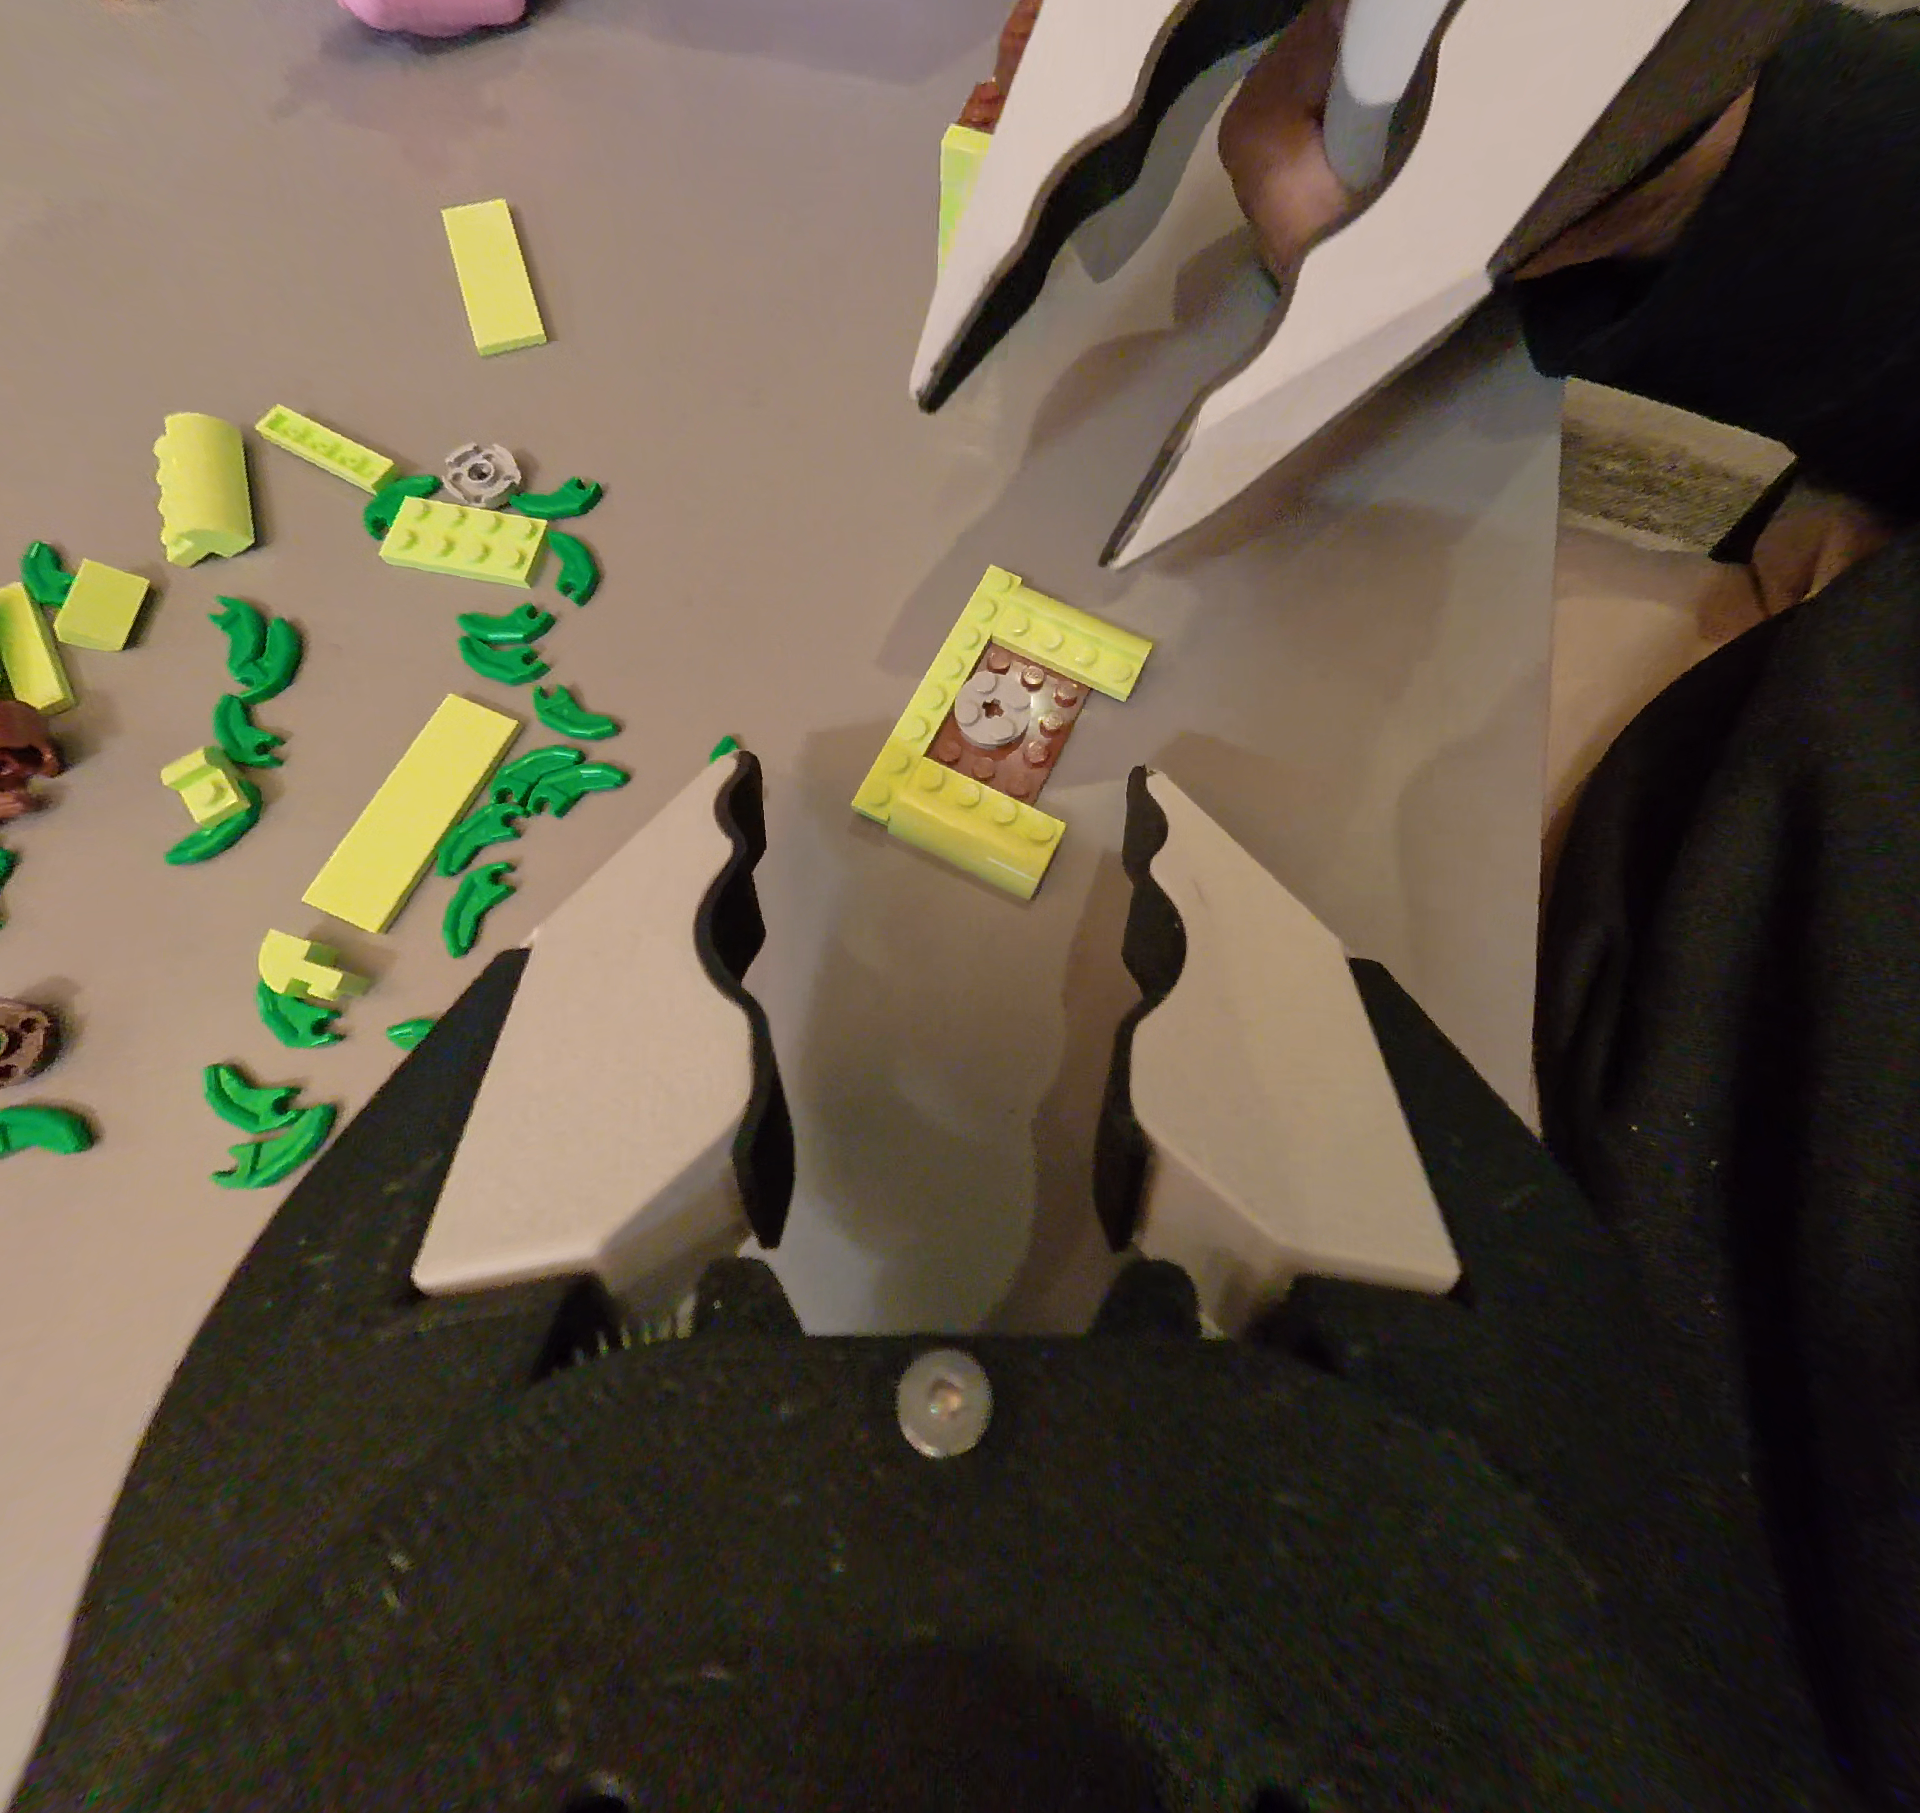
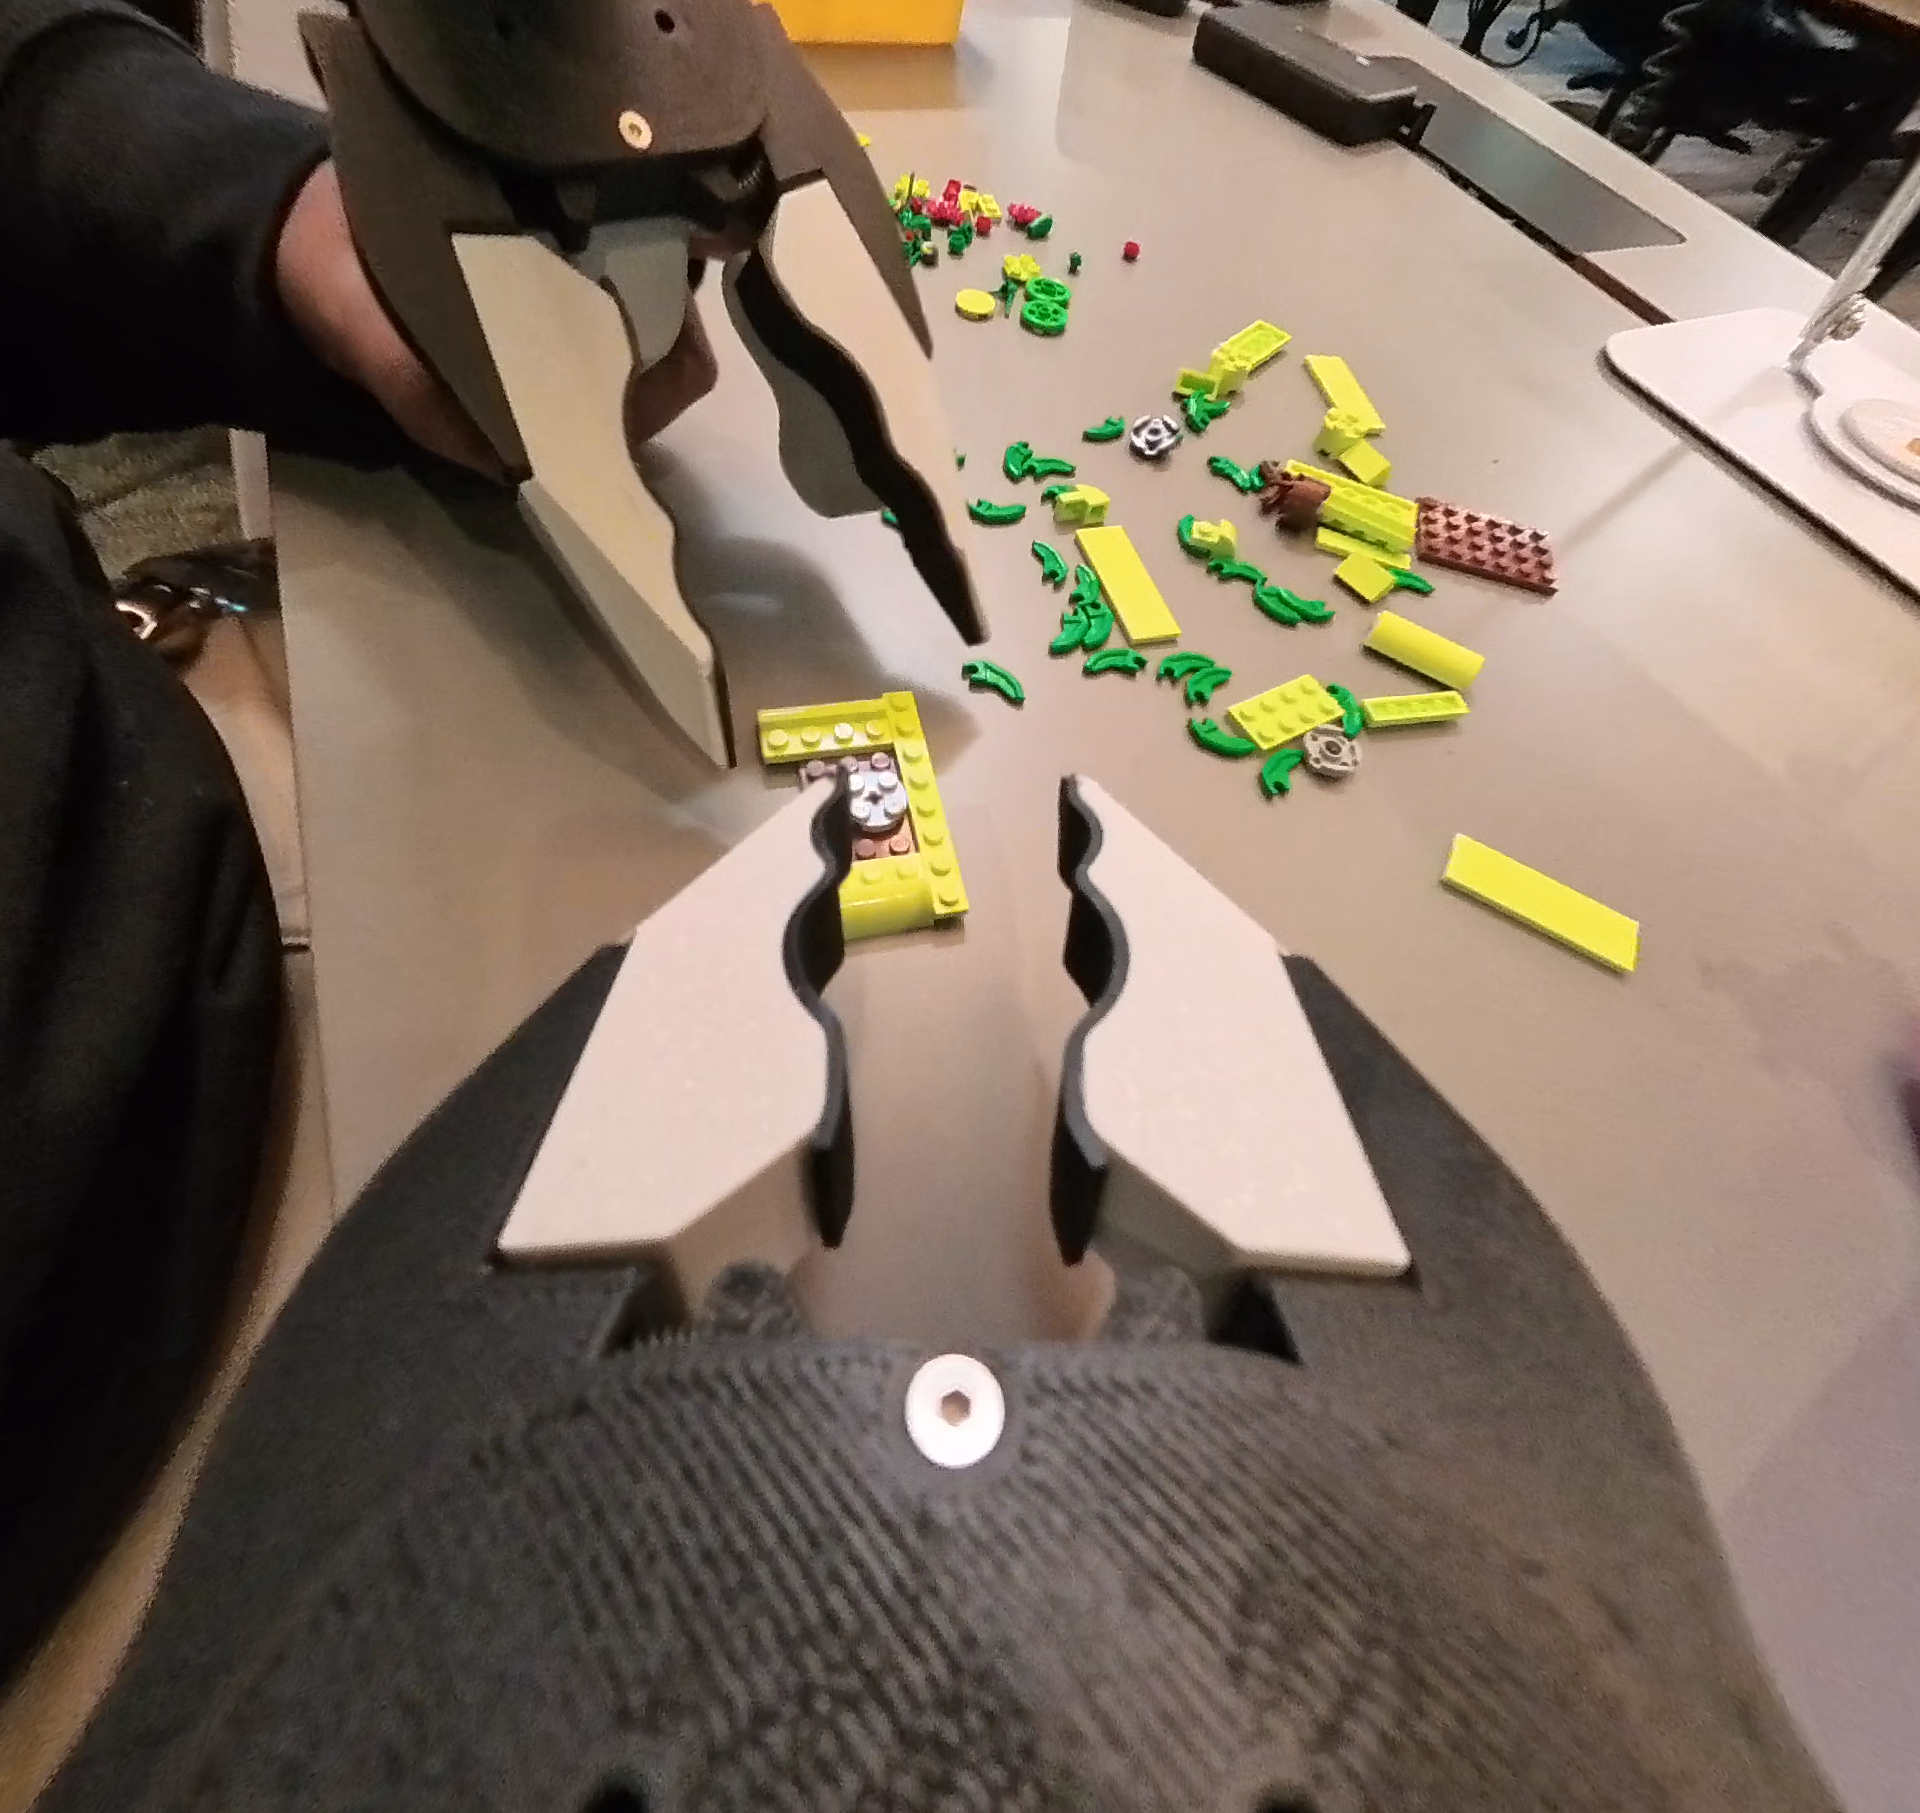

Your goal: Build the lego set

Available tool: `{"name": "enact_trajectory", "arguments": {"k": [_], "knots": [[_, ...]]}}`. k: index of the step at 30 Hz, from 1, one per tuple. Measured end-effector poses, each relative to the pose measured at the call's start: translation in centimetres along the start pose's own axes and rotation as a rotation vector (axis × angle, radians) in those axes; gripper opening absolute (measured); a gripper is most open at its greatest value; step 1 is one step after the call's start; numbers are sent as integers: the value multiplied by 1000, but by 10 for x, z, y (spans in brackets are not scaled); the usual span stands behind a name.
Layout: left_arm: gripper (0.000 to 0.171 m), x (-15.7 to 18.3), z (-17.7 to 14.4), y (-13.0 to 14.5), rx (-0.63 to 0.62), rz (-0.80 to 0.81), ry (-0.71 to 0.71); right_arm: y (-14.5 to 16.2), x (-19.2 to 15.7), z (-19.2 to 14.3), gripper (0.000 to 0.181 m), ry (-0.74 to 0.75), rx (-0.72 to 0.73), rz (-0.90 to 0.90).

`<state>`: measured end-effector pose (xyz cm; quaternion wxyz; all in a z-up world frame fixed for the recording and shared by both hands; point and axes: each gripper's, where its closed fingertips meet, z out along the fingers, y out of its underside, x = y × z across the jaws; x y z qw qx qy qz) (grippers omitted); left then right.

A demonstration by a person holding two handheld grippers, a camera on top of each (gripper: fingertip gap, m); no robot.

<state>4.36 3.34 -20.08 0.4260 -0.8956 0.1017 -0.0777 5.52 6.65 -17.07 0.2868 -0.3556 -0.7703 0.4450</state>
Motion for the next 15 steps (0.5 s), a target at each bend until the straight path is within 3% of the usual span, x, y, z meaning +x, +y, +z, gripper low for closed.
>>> {"name": "enact_trajectory", "arguments": {"k": [15], "knots": [[68, -3, 0, 0, 5, -49, 21, 19, -5, 14, 38, 4, -145, -60]]}}
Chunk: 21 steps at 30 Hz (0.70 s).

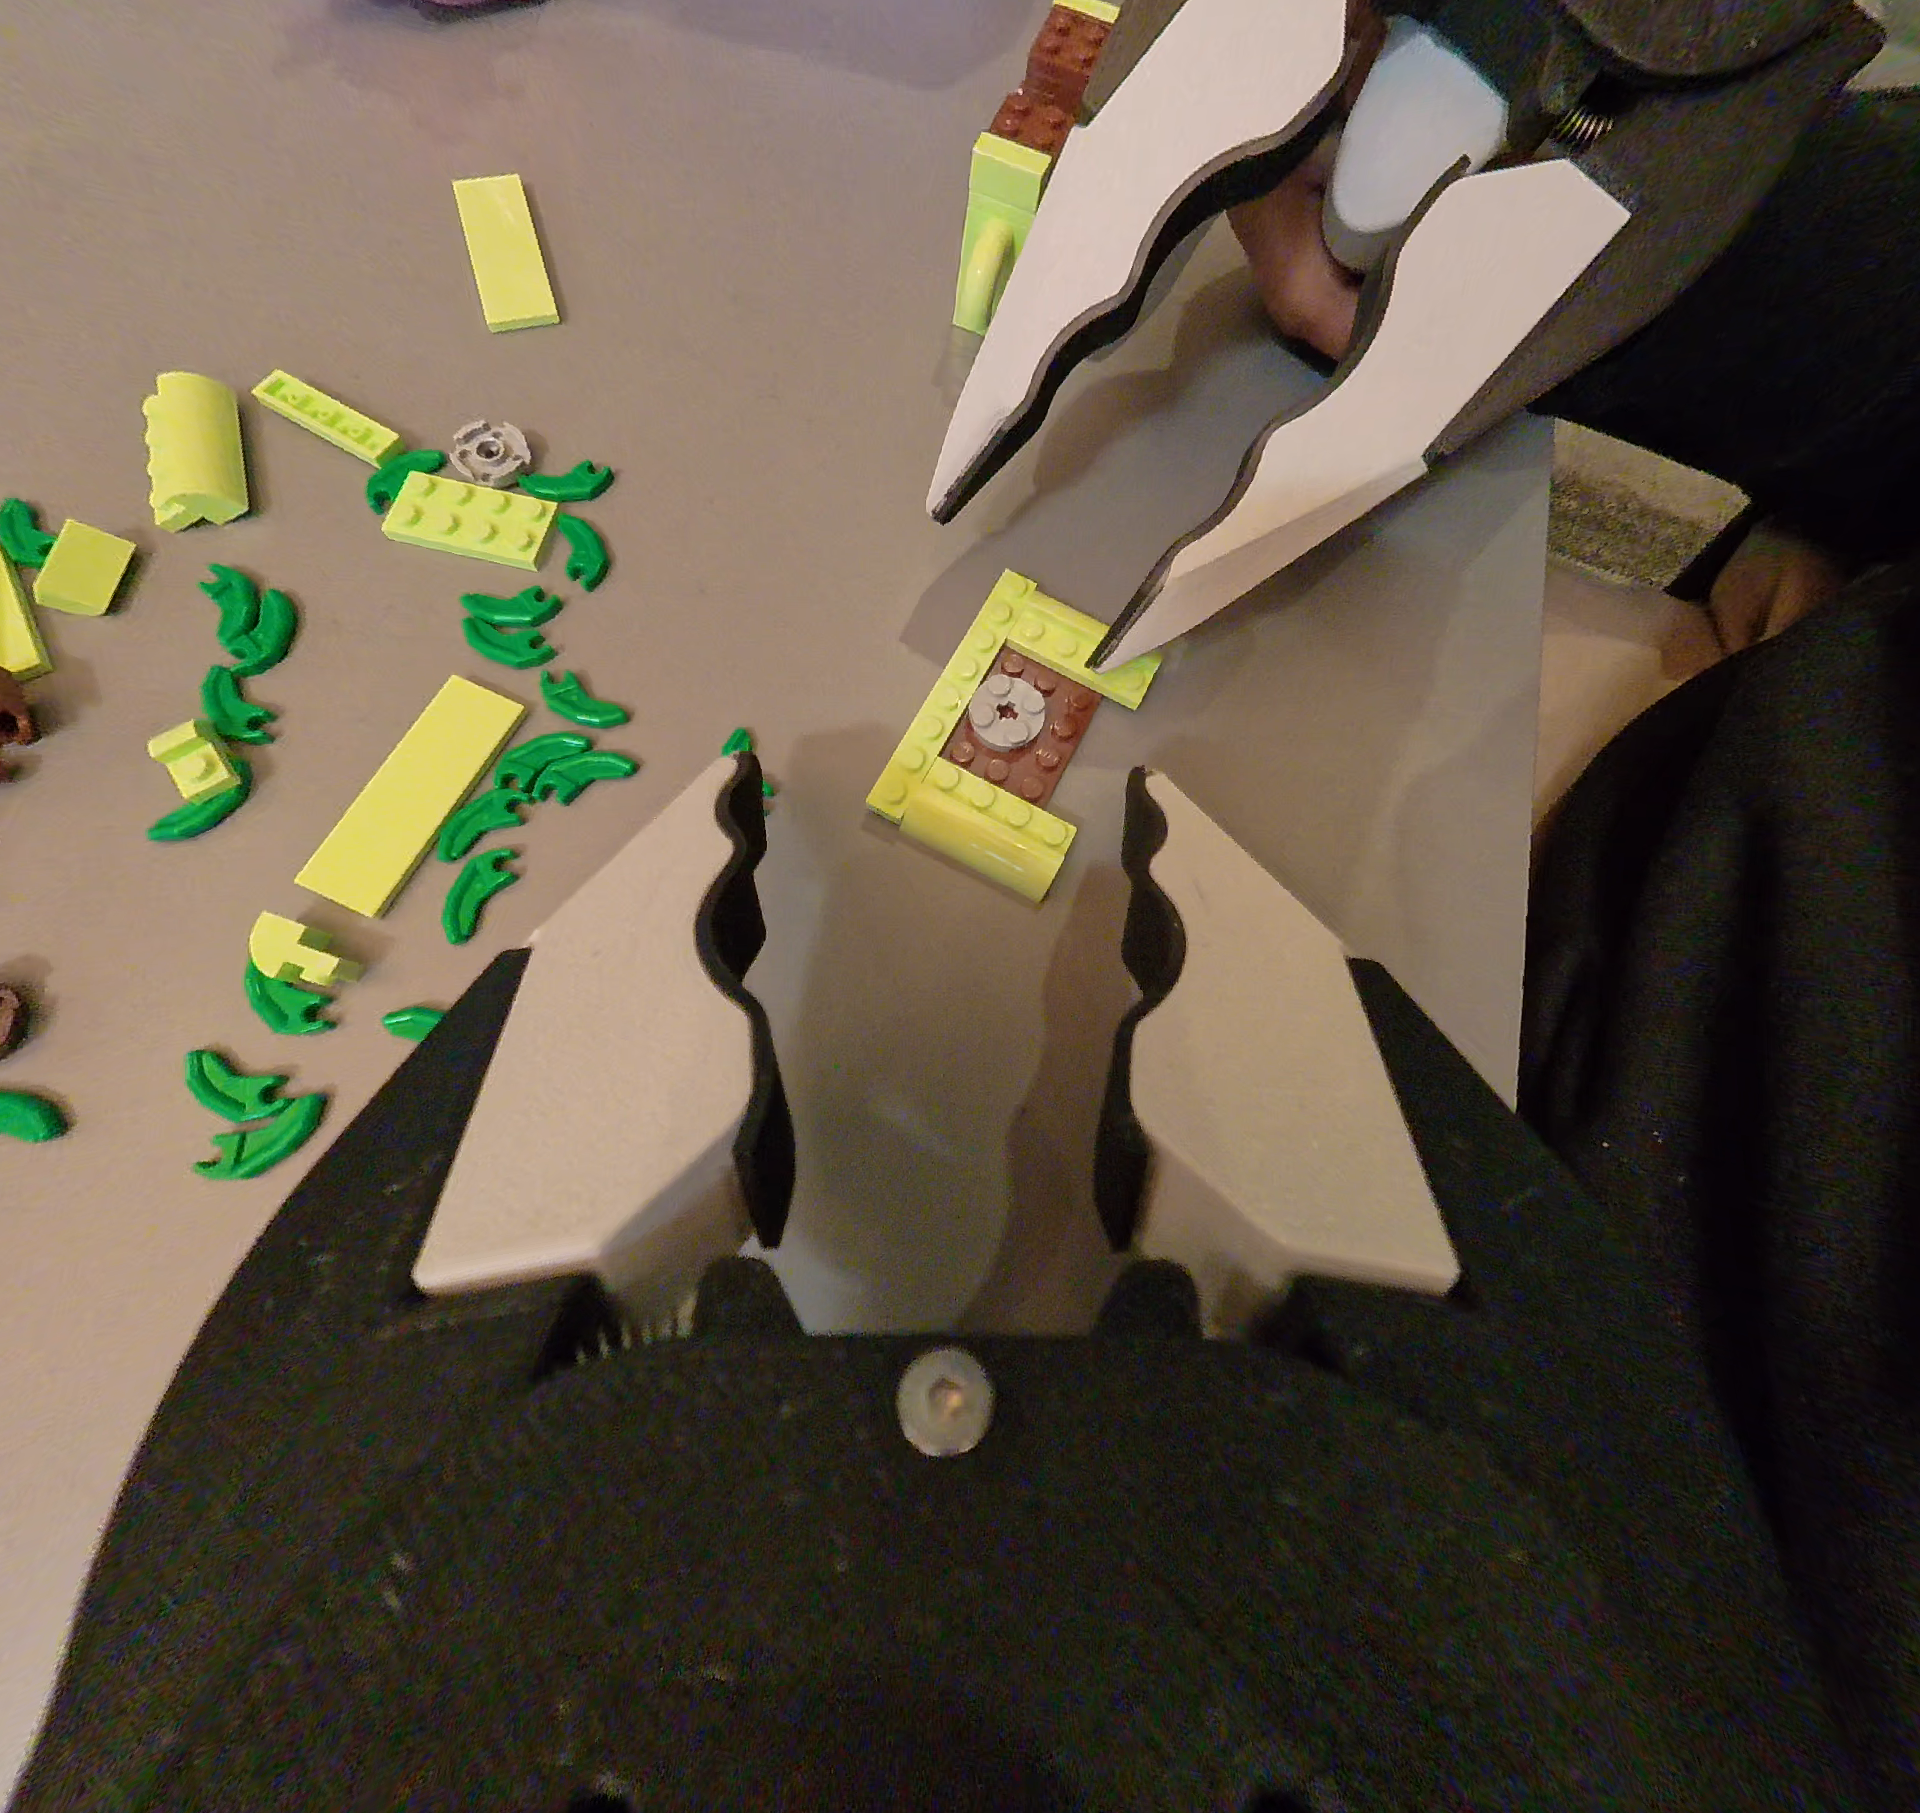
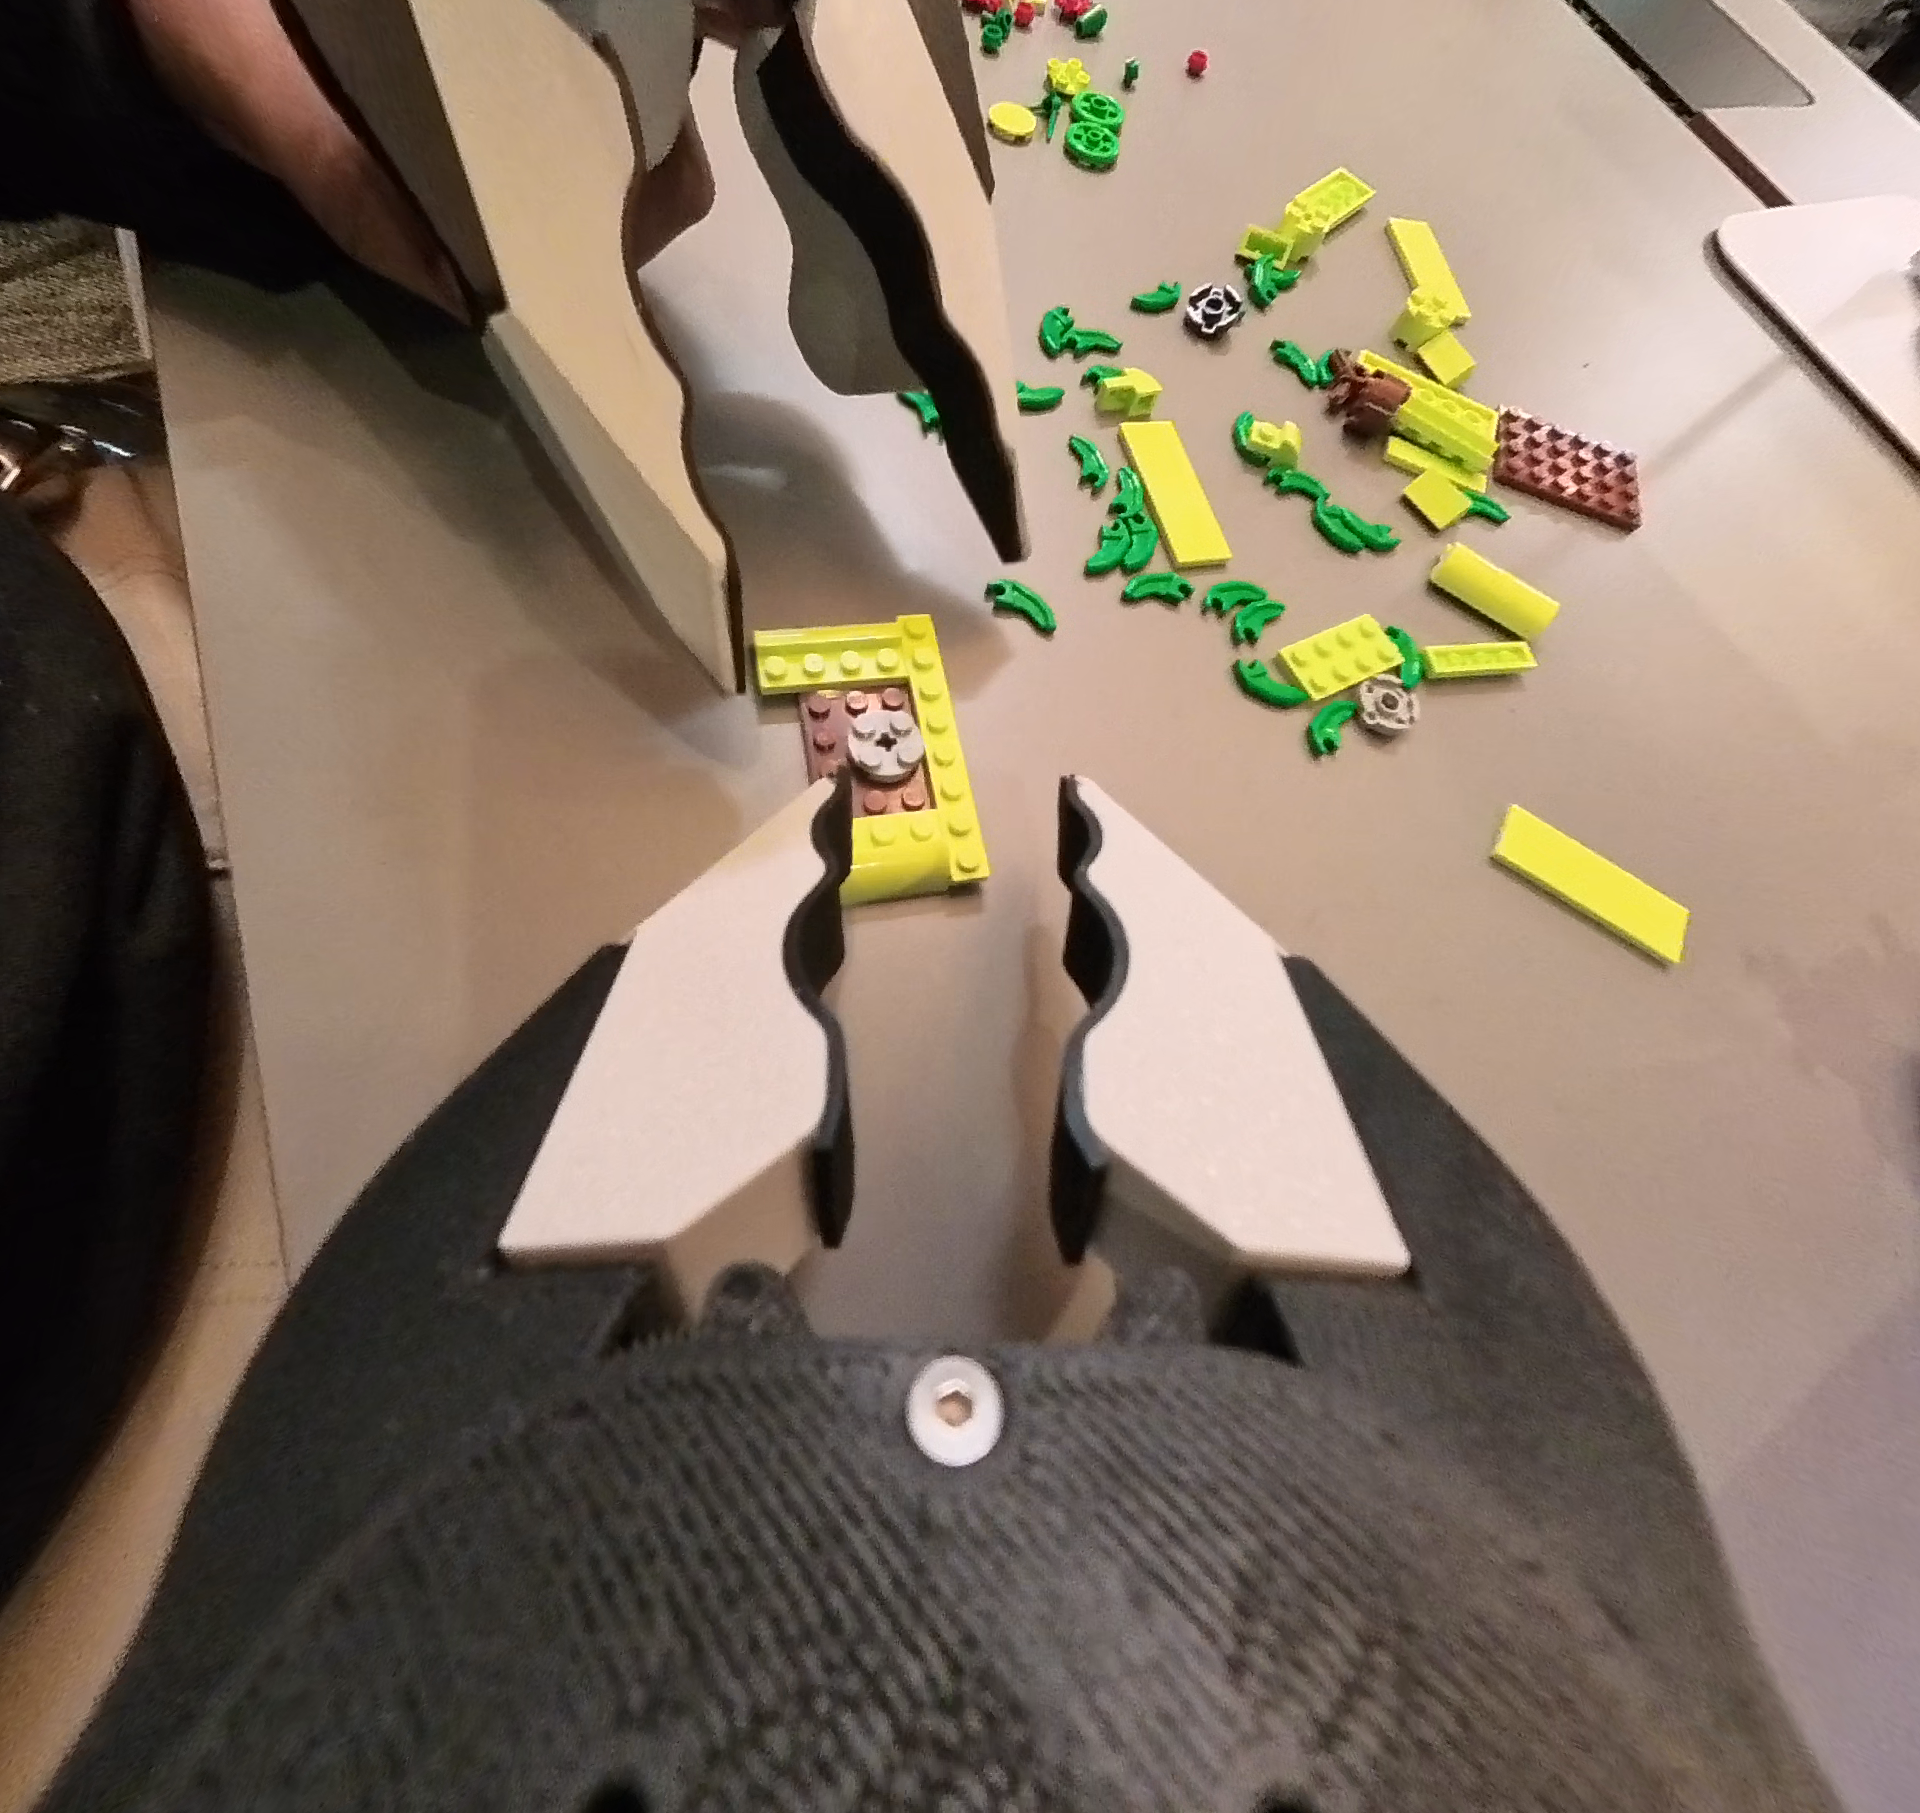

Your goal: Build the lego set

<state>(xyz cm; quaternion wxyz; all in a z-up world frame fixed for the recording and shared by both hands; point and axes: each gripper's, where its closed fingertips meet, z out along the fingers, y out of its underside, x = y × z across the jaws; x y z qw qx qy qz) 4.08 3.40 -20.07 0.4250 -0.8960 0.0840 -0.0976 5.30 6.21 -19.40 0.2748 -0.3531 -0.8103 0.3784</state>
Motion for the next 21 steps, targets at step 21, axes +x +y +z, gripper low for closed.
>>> {"name": "enact_trajectory", "arguments": {"k": [21], "knots": [[68, 7, 5, 6, -51, 48, 22, -20, 7, -21, 33, -8, 182, 69]]}}
